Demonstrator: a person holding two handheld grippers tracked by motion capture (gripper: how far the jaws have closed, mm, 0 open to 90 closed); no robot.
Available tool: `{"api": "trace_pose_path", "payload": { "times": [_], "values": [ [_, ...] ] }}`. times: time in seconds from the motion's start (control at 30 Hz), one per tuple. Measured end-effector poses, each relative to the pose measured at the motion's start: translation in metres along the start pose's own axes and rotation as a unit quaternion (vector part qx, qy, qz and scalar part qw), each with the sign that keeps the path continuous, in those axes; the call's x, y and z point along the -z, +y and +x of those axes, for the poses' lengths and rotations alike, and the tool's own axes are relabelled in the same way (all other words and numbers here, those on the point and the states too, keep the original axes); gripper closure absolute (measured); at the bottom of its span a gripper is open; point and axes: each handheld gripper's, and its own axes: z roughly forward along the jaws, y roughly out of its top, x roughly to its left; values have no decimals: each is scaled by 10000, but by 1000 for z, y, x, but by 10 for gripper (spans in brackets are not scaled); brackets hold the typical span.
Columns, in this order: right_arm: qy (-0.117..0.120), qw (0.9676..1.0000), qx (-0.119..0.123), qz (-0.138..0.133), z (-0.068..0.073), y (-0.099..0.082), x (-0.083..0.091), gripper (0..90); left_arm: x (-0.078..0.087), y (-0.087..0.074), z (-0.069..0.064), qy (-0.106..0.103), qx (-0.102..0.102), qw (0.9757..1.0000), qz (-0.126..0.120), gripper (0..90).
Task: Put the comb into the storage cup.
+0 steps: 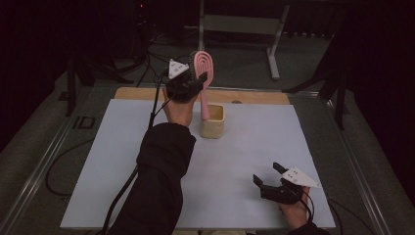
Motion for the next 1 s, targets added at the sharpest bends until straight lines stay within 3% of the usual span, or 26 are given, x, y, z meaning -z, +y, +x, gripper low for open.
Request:
{"api": "trace_pose_path", "payload": {
  "times": [1.0],
  "values": [
    [19, 10000, -40, -14, -2, 0, 0, 93, -21, -16, -1, 113, 94, 9999, 44, 648]
  ]
}}
